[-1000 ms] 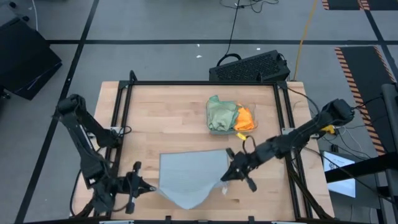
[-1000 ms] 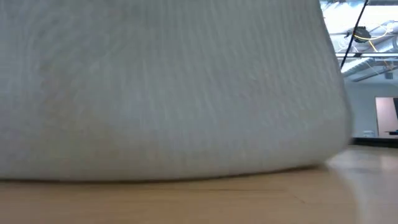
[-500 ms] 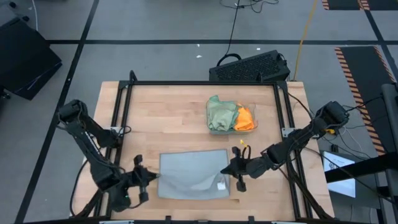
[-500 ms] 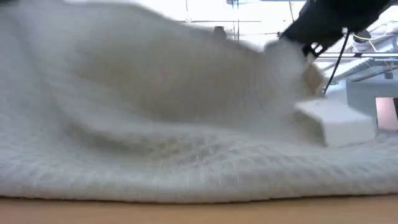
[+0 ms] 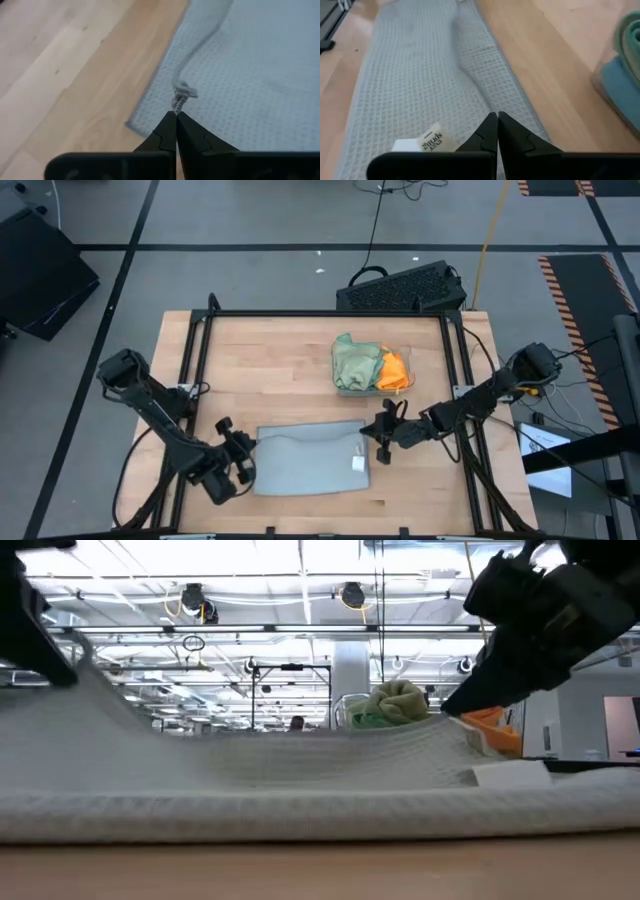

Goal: Fold microfiber towels
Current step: Fold the gray microfiber cloth

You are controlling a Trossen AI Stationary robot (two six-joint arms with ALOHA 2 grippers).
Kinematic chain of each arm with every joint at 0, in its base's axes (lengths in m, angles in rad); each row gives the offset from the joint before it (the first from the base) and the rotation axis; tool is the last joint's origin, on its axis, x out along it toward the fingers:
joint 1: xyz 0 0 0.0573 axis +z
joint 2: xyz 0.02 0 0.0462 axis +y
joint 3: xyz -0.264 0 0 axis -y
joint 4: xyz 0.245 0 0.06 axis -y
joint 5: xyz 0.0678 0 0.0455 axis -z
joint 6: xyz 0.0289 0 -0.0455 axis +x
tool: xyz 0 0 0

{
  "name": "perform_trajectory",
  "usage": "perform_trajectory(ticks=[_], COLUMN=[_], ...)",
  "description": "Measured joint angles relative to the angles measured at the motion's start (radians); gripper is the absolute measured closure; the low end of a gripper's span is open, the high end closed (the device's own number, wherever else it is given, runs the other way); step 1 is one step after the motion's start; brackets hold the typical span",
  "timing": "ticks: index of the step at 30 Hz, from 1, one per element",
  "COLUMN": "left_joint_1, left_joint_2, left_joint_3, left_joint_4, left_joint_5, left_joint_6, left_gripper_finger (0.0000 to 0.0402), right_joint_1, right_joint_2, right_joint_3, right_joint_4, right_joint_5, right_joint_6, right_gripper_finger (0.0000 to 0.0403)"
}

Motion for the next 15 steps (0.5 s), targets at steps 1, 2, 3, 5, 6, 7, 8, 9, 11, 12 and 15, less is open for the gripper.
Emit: perform_trajectory(ticks=[1, 2, 3, 5, 6, 7, 8, 9, 11, 12, 15], left_joint_1=[0.012, 0.023, 0.032, 0.045, 0.053, 0.060, 0.068, 0.076, 0.093, 0.101, 0.116], left_joint_2=[0.005, 0.008, 0.011, 0.012, 0.012, 0.012, 0.012, 0.012, 0.012, 0.012, 0.011], left_joint_3=[-0.008, -0.014, -0.021, -0.034, -0.038, -0.042, -0.046, -0.051, -0.063, -0.069, -0.094], left_joint_4=[0.000, 0.000, -0.002, -0.005, -0.006, -0.002, 0.000, 0.000, 0.010, 0.018, 0.053], left_joint_5=[0.008, 0.018, 0.020, 0.017, 0.011, 0.004, 0.000, -0.001, 0.005, 0.017, 0.024], left_joint_6=[-0.002, -0.003, -0.006, -0.014, -0.015, -0.016, -0.016, -0.016, -0.017, -0.018, -0.012], left_gripper_finger=[0.0397, 0.0398, 0.0399, 0.0396, 0.0394, 0.0392, 0.0392, 0.0392, 0.0396, 0.0398, 0.0396], right_joint_1=[-0.007, -0.013, -0.019, -0.032, -0.038, -0.042, -0.046, -0.049, -0.055, -0.057, -0.064], right_joint_2=[0.000, 0.000, 0.000, 0.000, 0.000, 0.000, 0.000, 0.000, 0.000, 0.000, 0.000], right_joint_3=[-0.007, -0.013, -0.018, -0.021, -0.021, -0.021, -0.022, -0.022, -0.022, -0.022, -0.022], right_joint_4=[0.012, 0.018, 0.017, 0.017, 0.017, 0.015, 0.011, 0.009, 0.010, 0.009, -0.009], right_joint_5=[0.000, -0.001, -0.001, 0.000, 0.000, 0.000, 0.000, -0.001, -0.001, -0.001, -0.001], right_joint_6=[0.000, 0.001, 0.001, 0.002, 0.002, 0.002, 0.002, 0.002, 0.002, 0.002, 0.009], right_gripper_finger=[0.0403, 0.0403, 0.0403, 0.0403, 0.0403, 0.0403, 0.0403, 0.0403, 0.0403, 0.0403, 0.0403])
